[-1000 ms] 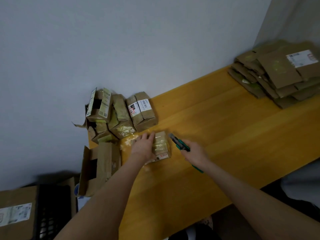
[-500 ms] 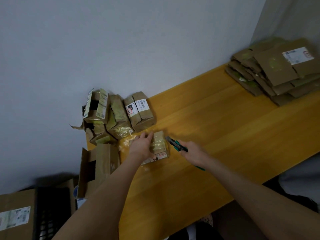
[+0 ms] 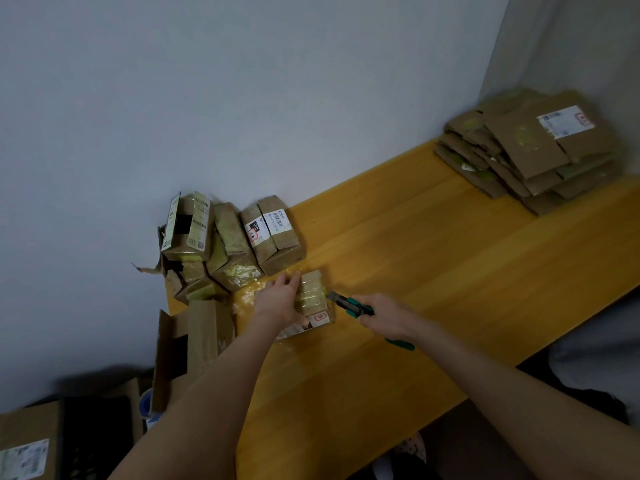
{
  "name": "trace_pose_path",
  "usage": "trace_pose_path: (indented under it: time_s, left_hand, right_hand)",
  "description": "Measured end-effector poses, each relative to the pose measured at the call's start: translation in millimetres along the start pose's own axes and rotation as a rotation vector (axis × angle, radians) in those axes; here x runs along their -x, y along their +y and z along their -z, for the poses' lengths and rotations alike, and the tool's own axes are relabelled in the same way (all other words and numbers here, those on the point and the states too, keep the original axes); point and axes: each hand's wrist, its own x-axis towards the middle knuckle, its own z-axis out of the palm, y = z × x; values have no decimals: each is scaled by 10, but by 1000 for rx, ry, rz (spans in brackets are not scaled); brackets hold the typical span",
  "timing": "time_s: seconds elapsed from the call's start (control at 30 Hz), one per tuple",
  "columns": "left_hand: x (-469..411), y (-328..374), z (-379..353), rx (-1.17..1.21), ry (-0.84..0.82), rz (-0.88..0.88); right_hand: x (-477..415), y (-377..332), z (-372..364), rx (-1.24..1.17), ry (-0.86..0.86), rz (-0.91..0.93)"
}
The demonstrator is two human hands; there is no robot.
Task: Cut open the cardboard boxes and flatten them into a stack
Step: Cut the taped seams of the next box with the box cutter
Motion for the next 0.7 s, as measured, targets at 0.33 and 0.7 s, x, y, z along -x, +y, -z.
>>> trace_pose_path:
  time_s: [0.33, 0.7]
  left_hand:
    - [136, -8, -166, 327, 103, 264]
    - [360, -53, -166, 888, 526, 343]
  right_hand:
    - [-219, -259, -293, -838, 210, -242]
    - [-487, -767, -447, -666, 320, -61]
